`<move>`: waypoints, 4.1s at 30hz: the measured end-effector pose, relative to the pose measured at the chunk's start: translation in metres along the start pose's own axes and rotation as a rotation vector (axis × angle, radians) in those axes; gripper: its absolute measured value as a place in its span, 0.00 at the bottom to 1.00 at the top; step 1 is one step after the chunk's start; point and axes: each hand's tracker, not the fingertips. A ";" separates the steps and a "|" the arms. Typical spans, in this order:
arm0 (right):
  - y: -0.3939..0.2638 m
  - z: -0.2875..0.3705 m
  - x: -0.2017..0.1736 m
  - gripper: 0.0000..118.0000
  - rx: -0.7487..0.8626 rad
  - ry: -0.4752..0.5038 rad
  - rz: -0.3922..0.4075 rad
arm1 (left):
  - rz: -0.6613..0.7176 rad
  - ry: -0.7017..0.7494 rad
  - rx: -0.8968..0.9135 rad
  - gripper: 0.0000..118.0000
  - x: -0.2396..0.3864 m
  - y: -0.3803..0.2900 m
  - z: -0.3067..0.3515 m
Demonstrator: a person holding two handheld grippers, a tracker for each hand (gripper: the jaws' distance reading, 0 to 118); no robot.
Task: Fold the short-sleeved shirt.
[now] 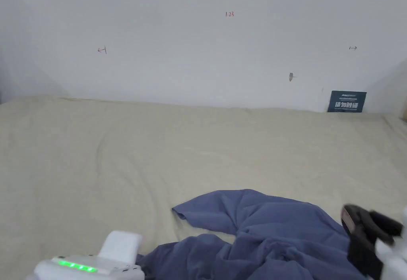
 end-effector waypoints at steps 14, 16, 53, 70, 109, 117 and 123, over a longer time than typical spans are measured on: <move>0.026 -0.330 -0.050 0.90 -0.830 0.096 0.205 | 0.218 -0.083 0.087 0.03 -0.009 -0.028 0.006; 0.015 -0.351 -0.053 0.90 -0.867 0.056 0.223 | 0.240 -0.082 0.082 0.03 -0.013 -0.030 0.005; 0.229 -0.014 0.132 0.02 -0.362 0.144 -0.152 | -0.028 0.020 0.393 0.03 -0.027 0.165 0.189; 0.402 -0.071 0.117 0.02 -0.081 -0.038 -0.118 | 0.103 0.070 0.560 0.03 -0.055 0.369 0.236; 0.023 0.063 0.119 0.02 -0.284 -0.012 -0.187 | 0.026 -0.115 0.217 0.03 0.002 0.032 0.117; 0.027 0.152 0.130 0.02 -0.286 0.021 -0.141 | -0.009 -0.165 0.159 0.03 0.011 0.004 0.188; -0.041 0.096 0.134 0.02 -0.516 -0.023 -0.184 | 0.040 -0.129 -0.115 0.03 0.000 -0.018 0.105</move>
